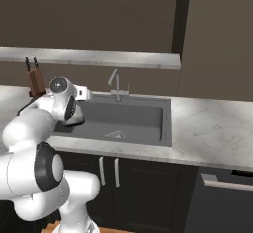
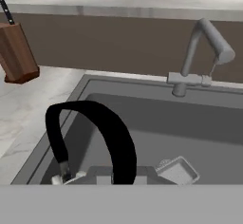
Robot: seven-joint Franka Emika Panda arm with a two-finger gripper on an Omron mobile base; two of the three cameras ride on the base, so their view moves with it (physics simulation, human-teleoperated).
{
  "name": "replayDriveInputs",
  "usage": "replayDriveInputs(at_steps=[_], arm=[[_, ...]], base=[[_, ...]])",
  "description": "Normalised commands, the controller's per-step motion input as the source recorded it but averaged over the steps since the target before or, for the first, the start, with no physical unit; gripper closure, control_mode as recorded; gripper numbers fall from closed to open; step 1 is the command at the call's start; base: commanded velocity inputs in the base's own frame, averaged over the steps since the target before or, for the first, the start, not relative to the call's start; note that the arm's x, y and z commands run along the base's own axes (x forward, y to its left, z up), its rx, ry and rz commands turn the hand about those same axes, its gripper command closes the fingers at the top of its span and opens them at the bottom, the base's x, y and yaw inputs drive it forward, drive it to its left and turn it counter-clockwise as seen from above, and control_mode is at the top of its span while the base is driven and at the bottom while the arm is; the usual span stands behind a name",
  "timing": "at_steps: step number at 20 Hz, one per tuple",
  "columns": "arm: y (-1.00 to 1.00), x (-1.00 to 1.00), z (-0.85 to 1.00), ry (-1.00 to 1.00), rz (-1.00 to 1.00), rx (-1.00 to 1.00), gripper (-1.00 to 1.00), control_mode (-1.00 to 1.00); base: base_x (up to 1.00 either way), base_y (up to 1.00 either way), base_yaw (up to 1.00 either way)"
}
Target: Open the cabinet, pick the kettle from the cabinet, and place it in the sink.
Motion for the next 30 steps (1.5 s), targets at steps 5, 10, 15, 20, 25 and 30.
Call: replayDriveInputs(at_steps=[5, 10, 15, 20, 25, 30], arm=[[0.00, 0.12, -0.13, 0.03, 0.10, 0.00, 1.00, -1.00], [0.00, 0.13, -0.06, 0.03, 0.07, 0.00, 1.00, -1.00], [0.02, 0.09, -0.09, 0.01, 0.06, 0.01, 1.00, -1.00], [0.07, 0.03, -0.09, 0.00, 0.05, 0.04, 1.00, -1.00], [0.02, 0.02, -0.11, 0.00, 0.08, 0.06, 1.00, -1.00], [0.00, 0.03, -0.08, -0.01, 0.14, 0.05, 1.00, -1.00]], base=[[0.00, 0.00, 0.00], [0.00, 0.00, 0.00], [0.00, 0.00, 0.00], [0.00, 0.00, 0.00], [0.00, 0.00, 0.00], [0.00, 0.00, 0.00]])
